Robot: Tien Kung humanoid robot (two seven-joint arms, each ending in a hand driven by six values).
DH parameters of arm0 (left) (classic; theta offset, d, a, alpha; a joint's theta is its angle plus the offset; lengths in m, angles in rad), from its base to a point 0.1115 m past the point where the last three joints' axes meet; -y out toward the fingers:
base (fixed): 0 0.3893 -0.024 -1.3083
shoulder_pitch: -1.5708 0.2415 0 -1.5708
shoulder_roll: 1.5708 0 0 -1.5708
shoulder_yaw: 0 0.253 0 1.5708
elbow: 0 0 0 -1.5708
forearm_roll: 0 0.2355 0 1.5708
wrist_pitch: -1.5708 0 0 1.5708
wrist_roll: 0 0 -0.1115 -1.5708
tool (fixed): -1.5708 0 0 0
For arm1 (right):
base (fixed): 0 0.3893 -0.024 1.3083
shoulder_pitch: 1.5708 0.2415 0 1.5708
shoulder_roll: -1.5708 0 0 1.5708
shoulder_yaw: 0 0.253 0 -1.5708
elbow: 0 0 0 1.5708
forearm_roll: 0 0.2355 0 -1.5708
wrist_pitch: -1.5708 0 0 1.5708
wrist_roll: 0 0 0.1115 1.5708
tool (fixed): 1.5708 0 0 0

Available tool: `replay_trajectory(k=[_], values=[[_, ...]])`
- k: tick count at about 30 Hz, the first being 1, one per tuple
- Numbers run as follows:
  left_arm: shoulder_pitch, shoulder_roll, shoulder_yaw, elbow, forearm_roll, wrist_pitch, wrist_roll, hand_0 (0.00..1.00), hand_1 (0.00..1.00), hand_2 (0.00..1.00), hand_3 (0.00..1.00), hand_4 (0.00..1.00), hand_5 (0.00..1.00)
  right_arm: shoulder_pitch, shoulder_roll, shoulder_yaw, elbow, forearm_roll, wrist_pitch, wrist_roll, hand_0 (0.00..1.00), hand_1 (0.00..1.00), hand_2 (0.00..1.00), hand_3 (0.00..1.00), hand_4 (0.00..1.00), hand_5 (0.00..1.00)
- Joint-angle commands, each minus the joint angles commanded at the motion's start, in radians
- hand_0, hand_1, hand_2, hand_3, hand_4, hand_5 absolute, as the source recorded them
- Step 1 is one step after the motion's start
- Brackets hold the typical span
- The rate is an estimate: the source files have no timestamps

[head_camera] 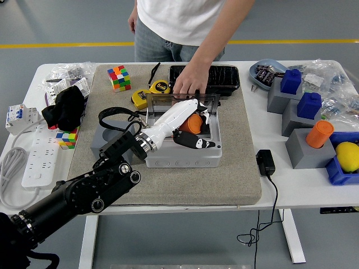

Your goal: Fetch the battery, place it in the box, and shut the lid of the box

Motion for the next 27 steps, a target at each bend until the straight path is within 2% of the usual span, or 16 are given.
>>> replay_trajectory(k=[11,12,17,18,23,24,27], values=[[0.006,0.000,-0.003,0.017,0.023,0.008,-0.010,0.002,0.002,0.028,0.002,0.998,0.081,-0.001,0.003,-0.002,0.000,0.003,-0.001,0.002,0.998,0.945,0.862,0.865,0.998,0.998],[0.006,0.000,-0.004,0.016,0.026,0.007,-0.011,0.023,0.002,0.061,0.060,0.998,0.169,-0.001,0.003,-0.001,0.000,0.003,-0.002,0.002,0.998,0.946,0.862,0.864,0.998,0.998],[0.005,0.000,-0.006,0.016,0.038,-0.007,-0.013,0.023,0.002,0.061,0.060,0.998,0.169,-0.001,0.004,-0.001,0.000,0.002,-0.002,0.001,0.998,0.946,0.862,0.864,0.998,0.998],[0.006,0.000,-0.007,0.016,0.040,-0.012,-0.013,0.155,0.129,0.155,0.134,0.998,0.347,-0.002,0.004,0.001,0.000,0.001,-0.002,0.001,0.998,0.946,0.862,0.864,0.998,0.998],[0.006,0.000,-0.010,0.019,0.046,-0.043,-0.010,0.155,0.129,0.155,0.134,0.998,0.347,-0.002,0.004,-0.003,0.000,0.003,-0.002,0.001,0.998,0.946,0.862,0.864,0.998,0.998],[0.007,0.000,-0.010,0.020,0.045,-0.049,-0.009,0.260,0.307,0.267,0.257,0.998,0.395,-0.002,0.004,-0.004,0.000,0.004,-0.002,0.001,0.998,0.946,0.862,0.864,0.998,0.998],[0.008,0.000,-0.011,0.022,0.046,-0.063,-0.008,0.260,0.307,0.267,0.257,0.998,0.395,-0.003,0.004,-0.004,0.000,0.004,-0.002,0.001,0.998,0.946,0.862,0.864,0.998,0.998]])
